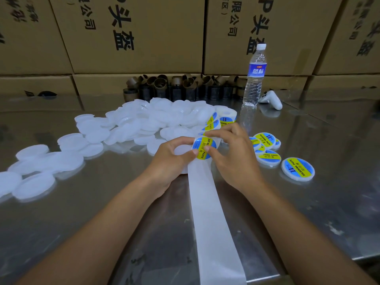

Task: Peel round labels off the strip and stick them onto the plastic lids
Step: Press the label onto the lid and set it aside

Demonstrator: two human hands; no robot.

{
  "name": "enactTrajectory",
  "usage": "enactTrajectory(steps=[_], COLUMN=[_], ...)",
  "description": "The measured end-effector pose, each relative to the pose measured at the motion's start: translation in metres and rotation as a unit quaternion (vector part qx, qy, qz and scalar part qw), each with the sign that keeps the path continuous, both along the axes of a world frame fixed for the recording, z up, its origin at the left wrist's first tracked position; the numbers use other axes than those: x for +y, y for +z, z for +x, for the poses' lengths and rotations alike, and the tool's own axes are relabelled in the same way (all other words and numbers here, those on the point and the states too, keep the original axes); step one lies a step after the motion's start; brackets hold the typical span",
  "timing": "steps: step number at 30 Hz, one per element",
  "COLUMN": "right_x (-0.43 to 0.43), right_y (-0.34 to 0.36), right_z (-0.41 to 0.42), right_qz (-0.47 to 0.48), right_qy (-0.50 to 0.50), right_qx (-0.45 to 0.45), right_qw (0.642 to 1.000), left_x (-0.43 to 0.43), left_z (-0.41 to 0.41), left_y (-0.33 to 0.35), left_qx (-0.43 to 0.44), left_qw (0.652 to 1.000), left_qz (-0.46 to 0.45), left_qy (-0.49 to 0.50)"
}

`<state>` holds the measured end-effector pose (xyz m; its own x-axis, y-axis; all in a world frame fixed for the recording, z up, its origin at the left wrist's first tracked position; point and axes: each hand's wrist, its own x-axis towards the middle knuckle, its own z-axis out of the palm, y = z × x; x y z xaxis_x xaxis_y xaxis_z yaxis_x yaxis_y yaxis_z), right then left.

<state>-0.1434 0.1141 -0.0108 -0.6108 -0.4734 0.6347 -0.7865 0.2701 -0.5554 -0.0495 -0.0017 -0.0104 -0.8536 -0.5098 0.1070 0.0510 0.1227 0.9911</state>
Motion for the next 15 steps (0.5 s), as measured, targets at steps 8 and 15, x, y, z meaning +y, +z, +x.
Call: enactTrajectory(steps=[8,15], right_x=[0.0008,0.0016], right_y=[0.0005,0.0001], right_z=[-0.0006,-0.0007], right_qz=[0.012,-0.003], right_qy=[-0.004,0.012], right_qx=[0.001,0.006], right_qw=[1.000,1.000], left_x=[-0.0014,-0.0010], left_z=[-0.0002,0.0004], left_y=[-0.0013,0.0001], left_qx=[0.003,0.000], left_qw=[1.000,1.000], left_qz=[0.006,0.015], left_qy=[-0.004,-0.009])
